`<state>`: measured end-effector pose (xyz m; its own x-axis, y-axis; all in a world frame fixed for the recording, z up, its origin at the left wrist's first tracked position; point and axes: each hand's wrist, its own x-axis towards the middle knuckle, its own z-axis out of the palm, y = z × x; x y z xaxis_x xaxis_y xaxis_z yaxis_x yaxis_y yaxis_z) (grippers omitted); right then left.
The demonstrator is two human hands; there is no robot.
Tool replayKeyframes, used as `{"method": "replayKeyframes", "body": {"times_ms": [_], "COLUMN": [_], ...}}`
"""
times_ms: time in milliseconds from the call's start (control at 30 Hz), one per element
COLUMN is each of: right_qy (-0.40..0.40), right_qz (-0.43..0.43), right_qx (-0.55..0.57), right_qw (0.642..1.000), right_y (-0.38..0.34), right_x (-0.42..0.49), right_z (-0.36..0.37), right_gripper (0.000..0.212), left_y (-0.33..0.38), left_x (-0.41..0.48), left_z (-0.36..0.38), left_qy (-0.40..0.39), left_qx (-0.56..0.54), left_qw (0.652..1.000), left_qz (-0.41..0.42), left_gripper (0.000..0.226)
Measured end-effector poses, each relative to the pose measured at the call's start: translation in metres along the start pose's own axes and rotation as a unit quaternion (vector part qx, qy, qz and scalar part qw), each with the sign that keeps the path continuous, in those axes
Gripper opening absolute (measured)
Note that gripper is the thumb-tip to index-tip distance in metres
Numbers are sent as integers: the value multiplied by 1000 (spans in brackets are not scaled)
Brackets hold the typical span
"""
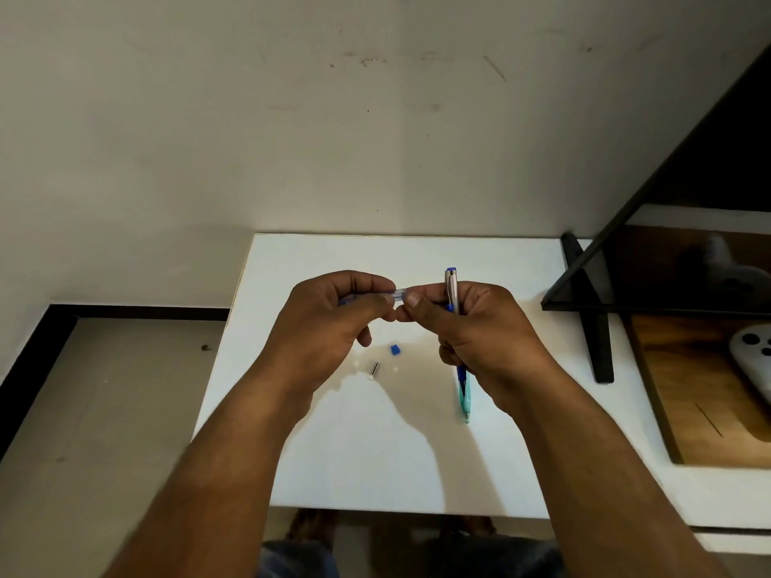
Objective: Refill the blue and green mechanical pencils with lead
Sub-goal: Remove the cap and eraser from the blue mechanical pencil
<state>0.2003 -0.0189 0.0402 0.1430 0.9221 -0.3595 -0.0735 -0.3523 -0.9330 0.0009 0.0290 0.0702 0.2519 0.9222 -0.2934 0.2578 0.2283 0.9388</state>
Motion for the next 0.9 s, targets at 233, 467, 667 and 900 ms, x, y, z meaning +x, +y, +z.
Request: {"method": "replayKeyframes", "body": {"times_ms": [233,467,667,900], "right_qy": [27,88,140,149], "right_qz": [-31,-127,-156,-157], "right_qx": [-26,-120,-232,-233], "right_qw": [999,981,950,948], "right_y": [-7,-17,-19,-21], "right_x": [-4,-11,-15,-16], "right_z": [-1,0,1,-3], "right_gripper": [13,11,8,11], "left_y": [0,-5,-10,-19], "left_x": [1,0,1,5], "left_z": [1,3,9,13], "left_qy": [-26,-7,-11,-19], "left_qx": [-47,-20,28,44], "left_qw": [998,1000,998,998], "left_qz": [-25,20,46,27], "left_gripper": [13,14,14,8]}}
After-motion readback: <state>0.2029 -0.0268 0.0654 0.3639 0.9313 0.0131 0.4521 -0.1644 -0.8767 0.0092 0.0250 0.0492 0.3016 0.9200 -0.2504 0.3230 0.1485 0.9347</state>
